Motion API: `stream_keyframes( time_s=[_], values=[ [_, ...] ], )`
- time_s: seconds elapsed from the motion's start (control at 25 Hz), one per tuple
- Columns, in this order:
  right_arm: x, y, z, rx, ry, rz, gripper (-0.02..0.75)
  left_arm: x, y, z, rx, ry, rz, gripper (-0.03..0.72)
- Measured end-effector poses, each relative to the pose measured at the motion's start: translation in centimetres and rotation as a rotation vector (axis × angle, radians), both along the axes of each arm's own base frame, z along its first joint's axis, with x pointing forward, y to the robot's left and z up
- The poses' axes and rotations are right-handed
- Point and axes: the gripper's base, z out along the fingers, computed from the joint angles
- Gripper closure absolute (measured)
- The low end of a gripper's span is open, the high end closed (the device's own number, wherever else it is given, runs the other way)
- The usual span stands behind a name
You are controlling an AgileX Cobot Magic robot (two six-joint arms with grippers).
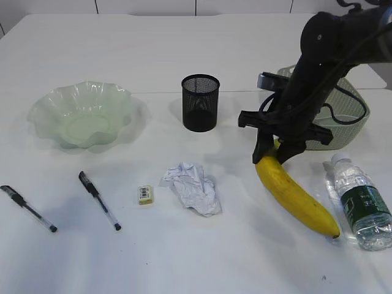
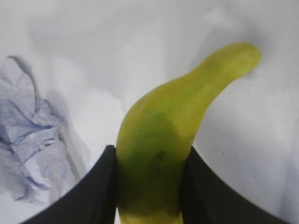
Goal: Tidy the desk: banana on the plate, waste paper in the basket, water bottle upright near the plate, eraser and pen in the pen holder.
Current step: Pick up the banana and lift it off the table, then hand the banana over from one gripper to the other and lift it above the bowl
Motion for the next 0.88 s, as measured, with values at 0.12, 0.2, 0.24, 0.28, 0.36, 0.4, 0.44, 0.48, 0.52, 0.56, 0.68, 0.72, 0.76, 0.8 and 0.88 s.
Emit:
stream_keyframes(
  time_s=[0.12, 0.2, 0.24, 0.28, 0.36, 0.4, 0.44, 0.48, 0.52, 0.56, 0.68, 0.72, 0.76, 0.8, 0.88],
  values=[
    [-0.5, -0.1, 2.1, 0.006, -0.037, 0.038, 0.495, 0.0, 0.0, 0.0, 0.0, -0.002, 0.0, 0.266],
    [-0.8, -0.2, 3.5, 0.013, -0.075, 0.069, 0.496, 0.0, 0.0, 0.0, 0.0, -0.006, 0.001, 0.266],
    [-1.1, -0.2, 4.4, 0.019, -0.097, 0.084, 0.496, 0.1, 0.0, 0.0, 0.0, -0.008, 0.001, 0.266],
    [-1.3, -0.2, 5.4, 0.029, -0.121, 0.1, 0.496, 0.0, 0.0, 0.0, 0.0, -0.006, 0.001, 0.266],
    [-1.9, -0.1, 7.3, 0.056, -0.172, 0.14, 0.496, 0.1, 0.0, 0.0, 0.0, -0.009, 0.002, 0.266],
    [-2.3, -0.1, 8.3, 0.074, -0.197, 0.155, 0.496, 0.1, 0.0, 0.0, 0.0, -0.009, 0.002, 0.266],
    [-2.7, -0.1, 9.3, 0.089, -0.224, 0.174, 0.496, 0.1, 0.0, 0.1, 0.0, -0.01, 0.002, 0.266],
    [-3.0, 0.0, 10.1, 0.106, -0.245, 0.19, 0.496, 0.1, 0.0, 0.1, 0.001, -0.013, 0.001, 0.266],
    [-3.5, 0.0, 11.1, 0.119, -0.269, 0.201, 0.496, 0.1, 0.0, 0.1, 0.001, -0.015, 0.001, 0.266],
    [-3.9, -0.1, 11.9, 0.129, -0.293, 0.213, 0.496, 0.1, 0.0, 0.1, 0.001, -0.014, 0.001, 0.266],
    [-5.2, -0.2, 13.5, 0.152, -0.335, 0.23, 0.496, 0.1, 0.0, 0.1, 0.001, -0.016, 0.001, 0.266],
    [-5.7, -0.3, 13.5, 0.16, -0.341, 0.244, 0.496, 0.1, 0.0, 0.1, -0.001, -0.017, 0.002, 0.266],
    [-6.3, -0.3, 13.8, 0.182, -0.356, 0.255, 0.496, 0.1, 0.0, 0.1, -0.001, -0.017, 0.002, 0.267],
    [-7.0, -0.2, 13.9, 0.212, -0.366, 0.267, 0.496, 0.1, 0.0, 0.1, -0.005, -0.017, 0.002, 0.268],
    [-8.4, 0.1, 13.9, 0.274, -0.39, 0.324, 0.496, 0.1, -0.1, 0.1, -0.015, -0.017, 0.001, 0.272]
  ],
)
